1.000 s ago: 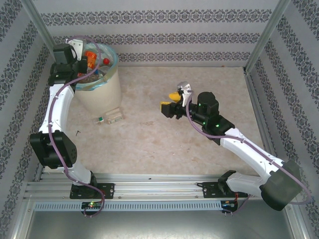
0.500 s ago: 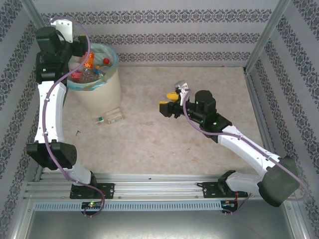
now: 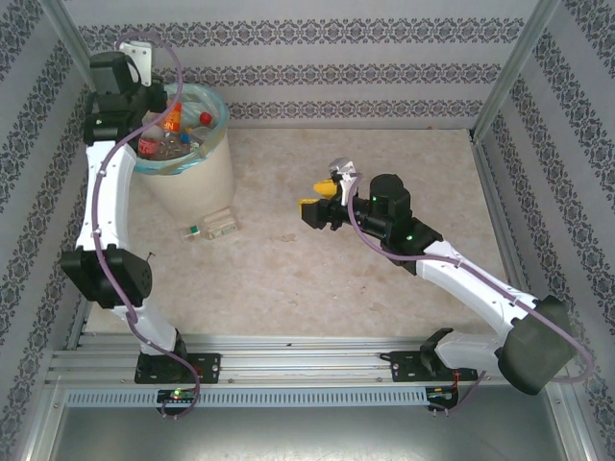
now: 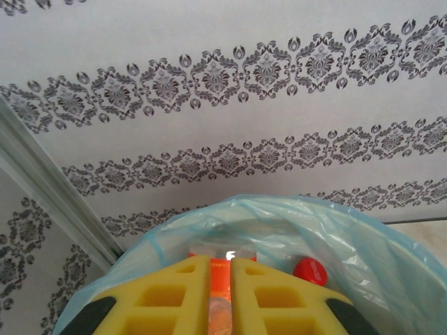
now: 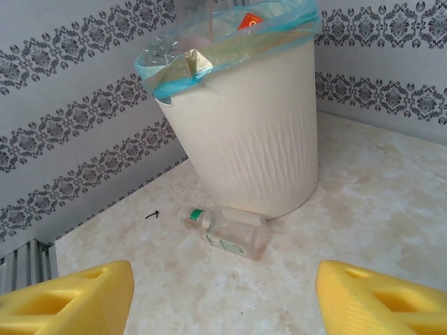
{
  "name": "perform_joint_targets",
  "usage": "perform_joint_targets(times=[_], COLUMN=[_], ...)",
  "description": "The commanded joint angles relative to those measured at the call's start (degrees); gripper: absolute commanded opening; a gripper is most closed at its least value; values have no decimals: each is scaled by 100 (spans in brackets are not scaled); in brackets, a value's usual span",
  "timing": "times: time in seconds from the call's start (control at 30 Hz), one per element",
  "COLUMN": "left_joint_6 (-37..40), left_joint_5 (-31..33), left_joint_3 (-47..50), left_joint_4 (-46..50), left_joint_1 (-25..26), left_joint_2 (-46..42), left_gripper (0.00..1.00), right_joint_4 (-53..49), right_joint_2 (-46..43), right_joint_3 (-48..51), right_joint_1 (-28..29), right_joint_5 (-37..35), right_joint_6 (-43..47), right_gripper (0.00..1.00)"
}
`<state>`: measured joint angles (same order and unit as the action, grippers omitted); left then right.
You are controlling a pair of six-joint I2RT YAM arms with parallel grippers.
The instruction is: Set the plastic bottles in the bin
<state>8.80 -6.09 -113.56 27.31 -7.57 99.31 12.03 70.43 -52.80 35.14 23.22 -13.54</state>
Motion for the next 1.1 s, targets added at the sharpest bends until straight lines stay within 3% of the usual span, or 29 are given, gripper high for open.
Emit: perform_joint_targets(times=[0.0,0.13,0.4,0.6,0.77,1.07], left_joint_6=[6,-76,-708,-1091,-1408,-1388], left_joint_5=[390,582,590,127,-861,-589], left_joint_3=[788,1100,1102,818,879,1265], left_joint_4=[468,423,359,765,877,802], left_joint_1=[-7,-31,-343,-420,-390,-297], left_joint_2=[-48,-108,-385,-240,-50,100], left_gripper=[13,3,1,0,0,0], right_joint_4=[88,63,95,105,111,65], right_joint_2=[61,74,65,92,102,3], right_joint_3=[-124,-153,-117,-99,-104,-29], right_joint_1=[40,48,81,96,114,134], right_joint_5=[103,103,66,37,68,23], right_joint_6=[-27,-12,-52,-69,-70,-61], right_gripper=[70,70,70,70,69,69])
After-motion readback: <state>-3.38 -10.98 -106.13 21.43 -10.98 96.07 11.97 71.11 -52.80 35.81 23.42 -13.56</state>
